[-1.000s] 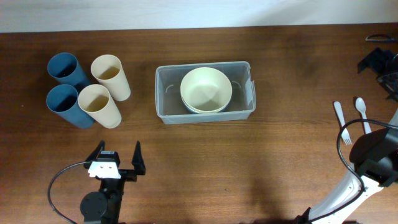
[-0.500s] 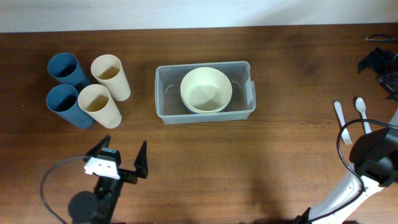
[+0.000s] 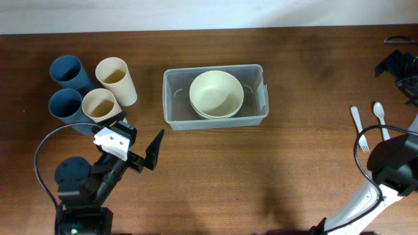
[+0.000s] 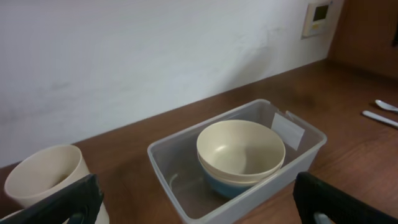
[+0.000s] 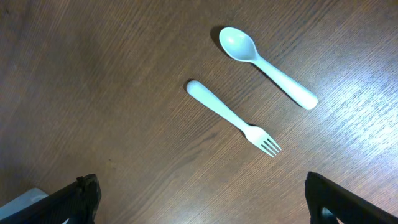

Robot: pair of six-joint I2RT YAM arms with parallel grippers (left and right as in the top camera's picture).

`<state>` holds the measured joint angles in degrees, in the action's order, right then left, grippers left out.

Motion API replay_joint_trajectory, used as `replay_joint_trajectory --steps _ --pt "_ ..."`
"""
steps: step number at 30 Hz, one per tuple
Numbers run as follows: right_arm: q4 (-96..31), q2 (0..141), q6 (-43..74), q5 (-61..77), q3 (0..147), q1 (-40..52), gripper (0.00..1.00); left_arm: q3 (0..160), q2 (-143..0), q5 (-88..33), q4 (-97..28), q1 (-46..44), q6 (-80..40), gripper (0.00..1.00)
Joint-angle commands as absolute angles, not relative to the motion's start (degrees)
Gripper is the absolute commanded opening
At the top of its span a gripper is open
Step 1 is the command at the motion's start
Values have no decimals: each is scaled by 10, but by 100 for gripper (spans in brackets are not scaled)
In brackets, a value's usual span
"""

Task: Pack container
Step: 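Move the left gripper toward the cream and blue cups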

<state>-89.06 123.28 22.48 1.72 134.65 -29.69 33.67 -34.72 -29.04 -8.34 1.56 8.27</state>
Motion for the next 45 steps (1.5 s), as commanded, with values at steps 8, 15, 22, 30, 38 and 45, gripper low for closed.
replay_joint_trajectory --steps 8,15,22,30,38,45 --pt "-889 1233 230 14 1343 -296 99 478 -400 -258 -214 13 102 100" --pt "-889 1233 230 15 1343 -296 99 730 -574 -260 -514 13 147 100" --pt "-889 1233 230 15 1343 -296 99 753 -649 -282 -509 13 142 100" --pt "-889 1233 230 15 1343 -296 99 755 -705 -157 -534 -1 52 100" --pt "-889 1233 230 15 1343 -296 99 755 -750 -122 -565 -13 52 100" --pt "-889 1233 230 14 1343 -296 99 755 -753 -121 -569 -13 52 100"
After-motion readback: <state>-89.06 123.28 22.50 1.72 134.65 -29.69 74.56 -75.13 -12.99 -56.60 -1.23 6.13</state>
